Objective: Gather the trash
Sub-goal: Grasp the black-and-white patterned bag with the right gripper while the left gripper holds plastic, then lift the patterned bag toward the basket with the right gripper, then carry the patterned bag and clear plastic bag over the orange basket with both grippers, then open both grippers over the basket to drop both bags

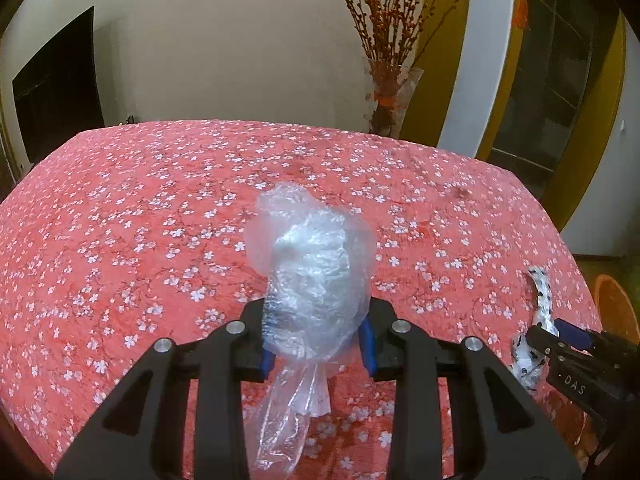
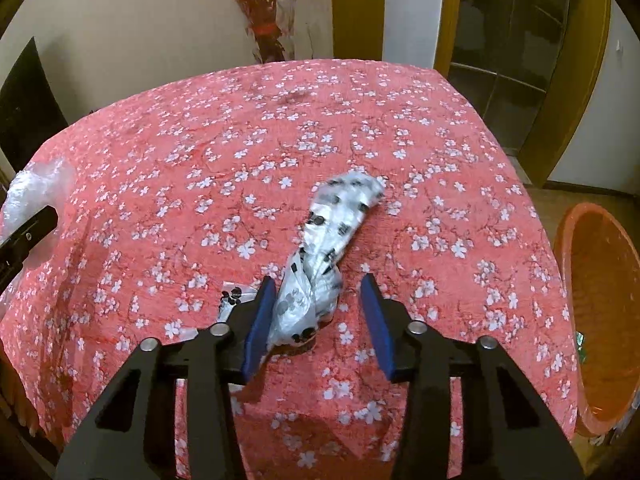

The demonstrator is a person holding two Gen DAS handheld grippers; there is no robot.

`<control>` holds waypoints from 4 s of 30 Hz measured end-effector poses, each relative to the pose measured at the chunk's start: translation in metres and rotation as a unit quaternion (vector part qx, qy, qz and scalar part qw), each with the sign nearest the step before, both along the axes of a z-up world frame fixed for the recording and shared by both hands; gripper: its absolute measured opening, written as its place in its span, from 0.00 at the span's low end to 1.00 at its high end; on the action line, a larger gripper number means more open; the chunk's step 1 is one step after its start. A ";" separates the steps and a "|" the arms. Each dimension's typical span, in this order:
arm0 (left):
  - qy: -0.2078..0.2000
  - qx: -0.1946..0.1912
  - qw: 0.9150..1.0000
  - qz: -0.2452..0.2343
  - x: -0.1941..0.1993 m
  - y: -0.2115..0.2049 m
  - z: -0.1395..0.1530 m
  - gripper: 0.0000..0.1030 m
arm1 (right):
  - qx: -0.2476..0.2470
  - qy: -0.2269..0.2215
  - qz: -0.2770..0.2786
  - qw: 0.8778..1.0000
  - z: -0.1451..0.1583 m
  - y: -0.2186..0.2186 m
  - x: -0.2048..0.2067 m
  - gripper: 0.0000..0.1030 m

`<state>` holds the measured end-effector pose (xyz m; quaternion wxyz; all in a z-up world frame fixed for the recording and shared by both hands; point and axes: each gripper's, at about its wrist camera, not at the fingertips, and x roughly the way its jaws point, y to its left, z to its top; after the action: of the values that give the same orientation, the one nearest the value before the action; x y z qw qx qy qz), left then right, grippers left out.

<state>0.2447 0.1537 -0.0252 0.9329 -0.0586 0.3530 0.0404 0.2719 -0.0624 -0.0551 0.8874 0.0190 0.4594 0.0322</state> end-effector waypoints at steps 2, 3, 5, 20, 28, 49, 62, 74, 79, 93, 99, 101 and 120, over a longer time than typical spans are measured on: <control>0.001 0.002 1.000 -0.003 -0.001 -0.004 -0.001 0.32 | -0.001 -0.001 -0.001 1.000 0.000 -0.003 -0.002 0.35; 0.001 0.003 1.000 -0.005 -0.001 -0.006 -0.001 0.32 | -0.002 -0.001 -0.002 1.000 0.000 -0.005 -0.003 0.32; 0.002 0.005 1.000 -0.009 -0.002 -0.010 -0.001 0.32 | -0.002 -0.002 -0.005 1.000 0.000 -0.009 -0.007 0.27; 0.009 0.014 0.999 -0.043 -0.013 -0.046 -0.005 0.32 | -0.004 -0.006 -0.045 0.999 0.001 -0.054 -0.028 0.19; 0.013 0.014 0.998 -0.060 -0.019 -0.067 -0.004 0.32 | -0.001 -0.009 -0.068 0.998 0.003 -0.084 -0.040 0.17; -0.004 0.014 0.987 -0.159 -0.041 -0.182 0.018 0.32 | 0.039 -0.072 -0.143 0.986 0.040 -0.176 -0.104 0.16; 0.005 -0.024 0.967 -0.252 -0.052 -0.286 0.023 0.32 | 0.044 -0.096 -0.202 0.974 0.048 -0.244 -0.135 0.16; 0.019 -0.045 0.949 -0.311 -0.048 -0.365 0.020 0.32 | 0.048 -0.103 -0.231 0.966 0.045 -0.281 -0.136 0.16; 0.029 -0.047 0.945 -0.324 -0.044 -0.385 0.014 0.32 | 0.051 -0.106 -0.234 0.965 0.044 -0.290 -0.134 0.16; 0.038 -0.043 0.935 -0.350 -0.027 -0.414 0.004 0.33 | 0.058 -0.111 -0.241 0.962 0.043 -0.305 -0.130 0.16; 0.048 -0.048 0.934 -0.350 -0.020 -0.419 -0.002 0.43 | 0.067 -0.121 -0.243 0.960 0.048 -0.311 -0.127 0.18; 0.051 -0.049 0.934 -0.349 -0.018 -0.417 -0.005 0.47 | 0.065 -0.123 -0.242 0.960 0.049 -0.311 -0.126 0.25; -0.015 -0.015 0.954 -0.299 -0.051 -0.347 0.018 0.79 | 0.019 -0.186 -0.245 0.951 0.077 -0.290 -0.169 0.92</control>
<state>0.1936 -0.1933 -0.0071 0.9067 0.0353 0.3405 -0.2463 0.1026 -0.3528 0.0221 0.9371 0.1419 0.2671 -0.1744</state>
